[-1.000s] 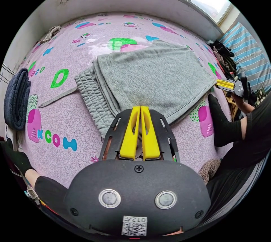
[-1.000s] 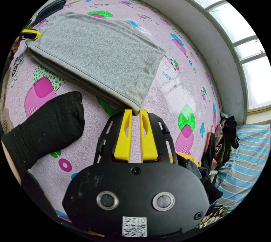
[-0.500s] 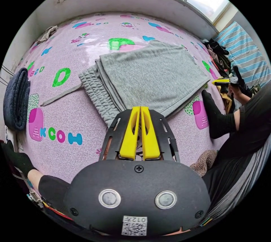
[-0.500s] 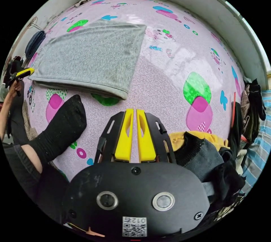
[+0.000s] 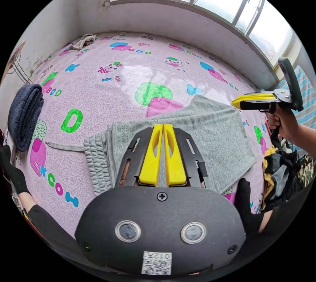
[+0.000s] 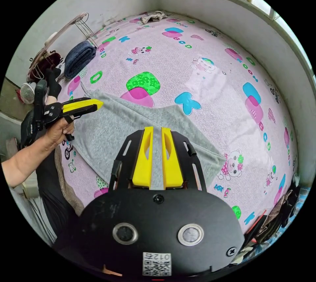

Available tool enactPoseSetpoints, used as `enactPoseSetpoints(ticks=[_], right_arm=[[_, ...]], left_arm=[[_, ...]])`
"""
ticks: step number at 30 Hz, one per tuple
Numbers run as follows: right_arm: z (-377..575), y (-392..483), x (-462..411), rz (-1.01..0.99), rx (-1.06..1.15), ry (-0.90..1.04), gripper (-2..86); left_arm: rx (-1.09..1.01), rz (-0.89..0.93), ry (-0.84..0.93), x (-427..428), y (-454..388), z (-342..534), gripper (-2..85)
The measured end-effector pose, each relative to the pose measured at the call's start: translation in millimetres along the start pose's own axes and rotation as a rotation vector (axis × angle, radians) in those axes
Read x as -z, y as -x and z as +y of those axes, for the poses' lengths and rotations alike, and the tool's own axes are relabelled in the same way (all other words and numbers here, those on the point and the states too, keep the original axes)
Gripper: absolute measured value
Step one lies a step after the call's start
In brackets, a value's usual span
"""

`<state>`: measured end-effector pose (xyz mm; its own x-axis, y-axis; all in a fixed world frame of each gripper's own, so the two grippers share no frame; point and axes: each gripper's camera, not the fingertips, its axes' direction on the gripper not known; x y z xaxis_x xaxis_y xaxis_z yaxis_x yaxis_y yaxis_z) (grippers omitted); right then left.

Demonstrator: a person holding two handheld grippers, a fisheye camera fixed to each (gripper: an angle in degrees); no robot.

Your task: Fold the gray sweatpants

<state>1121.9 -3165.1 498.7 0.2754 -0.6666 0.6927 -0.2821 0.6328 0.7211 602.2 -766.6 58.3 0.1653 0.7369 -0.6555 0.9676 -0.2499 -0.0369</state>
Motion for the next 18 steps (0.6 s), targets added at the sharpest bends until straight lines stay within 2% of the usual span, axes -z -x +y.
enactPoseSetpoints(ticks=[2, 7, 9, 10, 12, 14, 18], right_arm=[[4.6, 26.8, -27.7, 0.031, -0.024, -0.089, 4.8], [50.4, 67.8, -95.3, 0.013, -0.074, -0.129, 6.1], [67.6, 75.3, -123.4, 0.019, -0.098, -0.113, 7.5], [82.7, 82.5, -129.2, 0.043, -0.090, -0.188, 7.7], [98.9, 96.7, -134.0, 0.082, -0.051, -0.220, 7.7], [110.1, 117.6, -140.9, 0.156, 0.012, -0.213, 7.1], [128.0, 125.1, -146.1, 0.166, 0.037, -0.211, 6.5]], left_arm=[[0.048, -0.044, 0.005, -10.2, 4.0, 0.0, 0.0], [0.057, -0.145, -0.012, -23.2, 13.9, 14.0, 0.0], [0.082, -0.103, -0.012, -27.5, 23.4, 19.3, 0.0], [0.092, -0.089, -0.009, -28.4, 26.1, 19.3, 0.0], [0.115, -0.044, 0.006, -32.2, 33.3, 17.6, 0.1], [0.115, -0.031, 0.004, -32.7, 34.3, 17.0, 0.2], [0.106, -0.026, 0.041, -31.0, 30.9, 9.3, 0.5]])
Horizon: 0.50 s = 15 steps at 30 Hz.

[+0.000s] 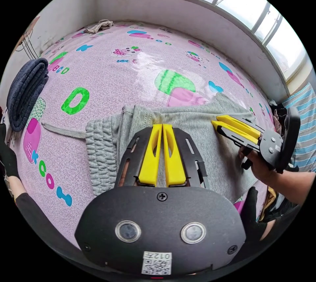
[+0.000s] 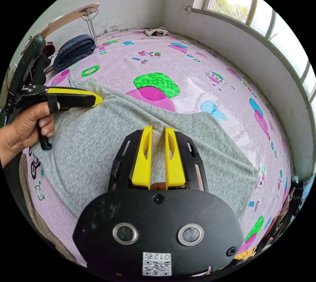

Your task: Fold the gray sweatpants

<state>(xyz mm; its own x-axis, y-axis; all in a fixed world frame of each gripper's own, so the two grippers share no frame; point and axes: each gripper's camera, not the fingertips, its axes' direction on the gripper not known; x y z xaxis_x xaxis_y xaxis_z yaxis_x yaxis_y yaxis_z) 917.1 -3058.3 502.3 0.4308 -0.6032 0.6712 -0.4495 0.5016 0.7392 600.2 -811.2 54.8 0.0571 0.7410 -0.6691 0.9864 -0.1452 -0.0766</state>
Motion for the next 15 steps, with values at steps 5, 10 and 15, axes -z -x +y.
enactPoseSetpoints(ticks=[5, 10, 15], right_arm=[[23.5, -0.5, 0.4, -0.028, -0.015, 0.003, 6.7], [40.1, 3.6, 1.4, -0.013, 0.002, 0.003, 6.8], [46.0, -24.4, 5.2, -0.076, -0.133, 0.050, 8.3]], left_arm=[[0.081, -0.124, -0.138, 25.3, -4.6, -7.3, 0.7], [0.098, -0.221, -0.096, 3.0, 1.3, -11.6, 0.6], [0.137, -0.163, -0.104, 3.3, 10.7, -12.2, 0.4]])
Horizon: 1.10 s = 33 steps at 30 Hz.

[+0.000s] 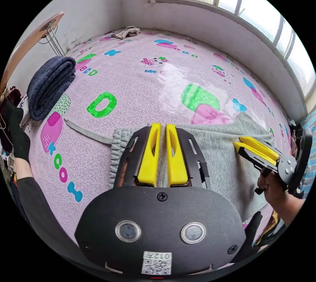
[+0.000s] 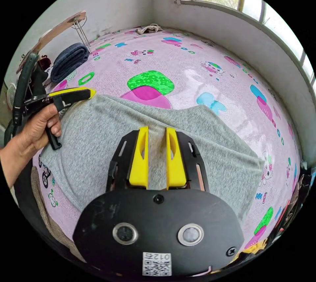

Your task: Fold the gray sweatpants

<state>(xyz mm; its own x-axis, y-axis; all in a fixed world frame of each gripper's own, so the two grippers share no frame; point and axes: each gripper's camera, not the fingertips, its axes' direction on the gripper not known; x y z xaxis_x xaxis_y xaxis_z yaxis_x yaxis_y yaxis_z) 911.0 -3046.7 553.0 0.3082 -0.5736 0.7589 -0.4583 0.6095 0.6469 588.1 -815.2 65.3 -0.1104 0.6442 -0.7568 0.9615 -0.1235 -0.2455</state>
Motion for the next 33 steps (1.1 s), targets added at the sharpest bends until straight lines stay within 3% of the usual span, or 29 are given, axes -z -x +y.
enactPoseSetpoints(ticks=[2, 5, 10, 17, 20, 24, 28, 33], right_arm=[[0.2, -13.9, 16.8, -0.021, -0.115, -0.064, 9.3], [-5.6, 2.8, 26.7, -0.031, -0.099, -0.125, 10.5], [-14.1, 14.8, -20.5, -0.019, -0.055, 0.028, 11.3], [-17.2, 3.2, -17.4, -0.018, -0.061, -0.003, 11.2], [-21.1, -1.2, -16.1, -0.013, -0.056, -0.002, 11.2], [-27.8, -12.8, -13.0, -0.025, -0.064, -0.002, 11.2], [-38.4, -38.8, -1.8, -0.083, -0.097, -0.001, 10.6], [-40.7, -98.1, 29.4, 0.118, -0.094, -0.076, 10.0]], left_arm=[[0.019, 0.043, -0.001, -0.4, 6.0, -0.4, 0.4], [0.015, 0.061, -0.009, -0.5, 6.1, -0.7, 0.4], [-0.003, 0.026, -0.011, -1.3, -0.6, -3.0, 0.5], [0.002, 0.064, 0.003, 6.1, 0.8, -11.5, 0.5], [-0.036, 0.107, -0.076, 24.0, -15.4, -10.6, 0.4], [-0.170, 0.106, 0.053, -2.5, -54.3, -11.6, 0.2], [-0.112, 0.146, 0.100, -22.2, -41.7, -9.7, -0.1], [-0.096, 0.213, 0.101, -27.5, -36.8, -9.6, -0.2]])
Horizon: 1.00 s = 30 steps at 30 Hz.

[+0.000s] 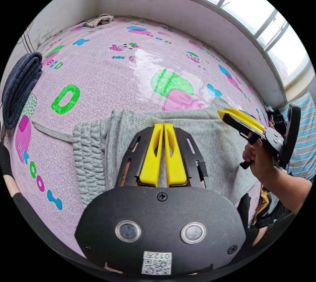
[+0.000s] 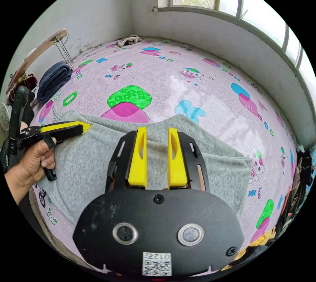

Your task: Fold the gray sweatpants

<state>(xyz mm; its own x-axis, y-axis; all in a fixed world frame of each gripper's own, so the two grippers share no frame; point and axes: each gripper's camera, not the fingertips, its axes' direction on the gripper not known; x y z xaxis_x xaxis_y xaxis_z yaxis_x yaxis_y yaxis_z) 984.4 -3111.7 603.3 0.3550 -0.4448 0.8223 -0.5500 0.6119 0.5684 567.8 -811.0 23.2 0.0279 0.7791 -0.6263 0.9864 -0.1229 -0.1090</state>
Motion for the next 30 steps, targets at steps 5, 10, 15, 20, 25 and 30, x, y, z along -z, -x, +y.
enactPoseSetpoints(ticks=[5, 10, 15, 20, 25, 30], right_arm=[[-15.5, -75.9, -22.2, -0.069, -0.064, 0.080, 11.8], [-72.6, -114.2, -11.3, -0.142, -0.015, 0.278, 10.3], [-115.1, -209.4, 54.1, -0.223, 0.026, 0.480, 9.0], [-64.6, -343.9, 129.2, -0.261, -0.143, 0.602, 9.3], [21.1, -431.2, 140.8, -0.405, -0.417, 0.573, 10.7], [44.5, -478.7, 134.4, -0.459, -0.506, 0.588, 10.9]], left_arm=[[-0.014, -0.032, -0.003, -3.3, -11.5, 1.1, -0.1], [-0.023, -0.046, 0.002, -6.5, -22.7, 2.3, 0.0], [-0.049, -0.054, 0.025, 24.0, -32.0, 10.1, 0.5], [-0.116, -0.041, 0.052, 49.5, -45.4, 51.7, 0.5], [-0.221, -0.050, 0.129, 45.7, -72.1, 102.4, 0.4], [-0.337, -0.159, 0.089, 33.0, -88.4, 139.4, 0.1]])
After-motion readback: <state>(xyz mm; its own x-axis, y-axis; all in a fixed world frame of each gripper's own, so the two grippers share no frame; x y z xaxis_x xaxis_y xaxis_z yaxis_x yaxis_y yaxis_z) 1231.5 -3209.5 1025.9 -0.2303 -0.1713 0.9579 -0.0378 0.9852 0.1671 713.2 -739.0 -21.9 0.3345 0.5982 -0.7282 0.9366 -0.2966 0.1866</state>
